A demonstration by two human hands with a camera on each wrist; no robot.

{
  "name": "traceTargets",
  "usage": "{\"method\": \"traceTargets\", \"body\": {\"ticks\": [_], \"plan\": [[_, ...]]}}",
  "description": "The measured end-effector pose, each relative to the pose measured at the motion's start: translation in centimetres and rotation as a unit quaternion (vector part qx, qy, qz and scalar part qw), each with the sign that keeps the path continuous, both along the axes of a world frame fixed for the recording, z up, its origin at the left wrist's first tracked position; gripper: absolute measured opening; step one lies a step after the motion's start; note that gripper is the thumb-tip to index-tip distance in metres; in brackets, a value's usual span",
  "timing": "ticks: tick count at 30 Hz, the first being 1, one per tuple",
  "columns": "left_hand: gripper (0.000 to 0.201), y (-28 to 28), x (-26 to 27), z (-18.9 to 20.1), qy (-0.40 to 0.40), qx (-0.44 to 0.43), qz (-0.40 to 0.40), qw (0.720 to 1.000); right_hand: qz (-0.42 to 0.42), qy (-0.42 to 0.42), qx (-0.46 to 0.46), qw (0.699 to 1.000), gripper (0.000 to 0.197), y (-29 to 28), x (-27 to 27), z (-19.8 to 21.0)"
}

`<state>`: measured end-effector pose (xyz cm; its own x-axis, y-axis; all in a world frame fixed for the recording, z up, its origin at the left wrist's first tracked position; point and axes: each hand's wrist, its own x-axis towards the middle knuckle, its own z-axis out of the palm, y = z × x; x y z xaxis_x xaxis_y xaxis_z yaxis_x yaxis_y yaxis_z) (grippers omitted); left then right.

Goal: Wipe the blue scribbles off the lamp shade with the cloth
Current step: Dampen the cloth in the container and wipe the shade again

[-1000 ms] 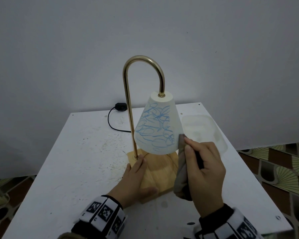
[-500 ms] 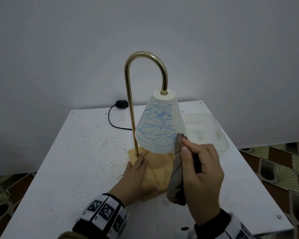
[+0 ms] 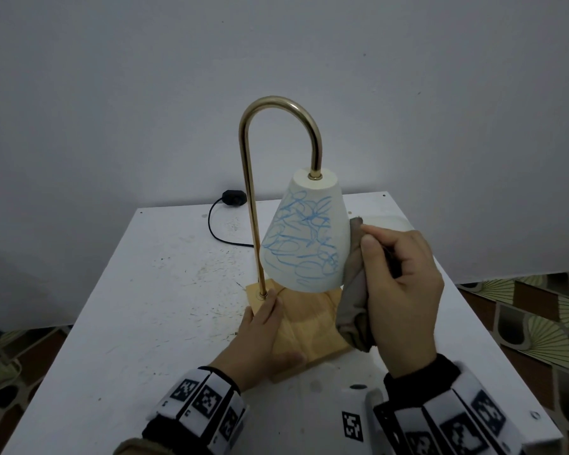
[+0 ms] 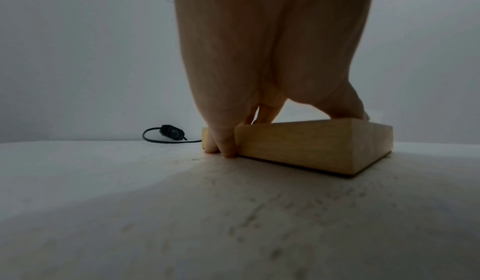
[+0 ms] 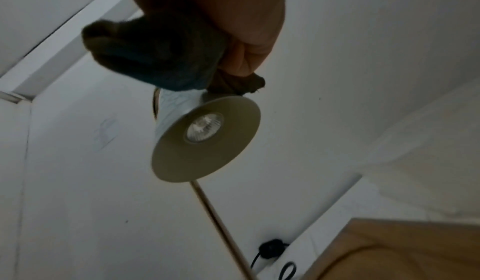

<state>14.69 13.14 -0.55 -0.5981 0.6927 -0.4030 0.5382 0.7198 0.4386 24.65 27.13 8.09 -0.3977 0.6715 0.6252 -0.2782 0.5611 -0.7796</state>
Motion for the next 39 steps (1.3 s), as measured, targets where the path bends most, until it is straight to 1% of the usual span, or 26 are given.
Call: {"method": "traceTargets", "body": {"ticks": [3, 7, 9, 11, 13, 14, 18, 21, 23, 26, 29, 31, 36, 39], "plan": [[0.105, 0.0, 0.0, -0.1, 0.001, 0.002, -0.001, 1.0, 0.015, 0.016, 0.004, 1.0, 0.013, -1.3, 0.7, -0.4], [0.103, -0.2, -0.1, -0.1, 0.001, 0.013, -0.01, 1.0, 0.027, -0.005, 0.028, 0.999, 0.016, -0.9, 1.7, -1.7], [0.102, -0.3, 0.0, 0.2, -0.001, 0.011, -0.011, 1.0, 0.024, -0.03, 0.012, 0.999, 0.013, 0.4, 1.5, -2.2], [0.102, -0.3, 0.1, 0.3, -0.002, 0.011, -0.008, 1.0, 0.026, -0.064, -0.02, 0.997, 0.014, 1.8, 0.8, -2.5], [0.101, -0.3, 0.2, 0.3, -0.005, 0.012, -0.005, 1.0, 0.043, -0.089, -0.048, 0.994, 0.013, 3.0, 0.1, -2.2], [0.101, -0.3, 0.2, 0.4, -0.006, 0.012, -0.004, 1.0, 0.052, -0.093, -0.047, 0.993, 0.012, 3.4, -0.3, -1.7], [0.102, -0.2, 0.2, 0.4, -0.006, 0.007, 0.001, 1.0, 0.077, -0.063, -0.01, 0.995, 0.013, 3.5, -1.1, 1.6], [0.103, 0.0, 0.3, 0.5, -0.012, -0.001, 0.008, 1.0, 0.09, -0.03, 0.011, 0.995, 0.013, 2.5, -1.0, 3.2], [0.103, 0.0, 0.3, 0.5, -0.008, -0.002, 0.005, 1.0, 0.09, -0.009, 0.025, 0.996, 0.014, 1.5, -0.3, 3.3], [0.103, 0.0, 0.2, 0.4, -0.004, 0.001, -0.001, 1.0, 0.088, -0.001, 0.037, 0.995, 0.015, 0.2, 0.8, 1.9], [0.103, -0.2, 0.1, 0.2, -0.002, 0.004, -0.007, 1.0, 0.069, -0.016, 0.022, 0.997, 0.015, 0.5, 1.1, 0.2], [0.102, -0.2, 0.1, 0.2, 0.005, 0.011, -0.016, 1.0, 0.06, -0.033, 0.0, 0.998, 0.015, 1.2, 0.8, -0.2], [0.104, 0.0, 0.0, -0.4, 0.004, 0.008, -0.011, 1.0, 0.077, -0.068, -0.046, 0.994, 0.014, 3.0, -1.1, 1.9], [0.103, 0.1, 0.1, -0.3, 0.004, 0.0, -0.001, 1.0, 0.092, -0.042, -0.04, 0.994, 0.014, 2.6, -1.5, 3.5]]}}
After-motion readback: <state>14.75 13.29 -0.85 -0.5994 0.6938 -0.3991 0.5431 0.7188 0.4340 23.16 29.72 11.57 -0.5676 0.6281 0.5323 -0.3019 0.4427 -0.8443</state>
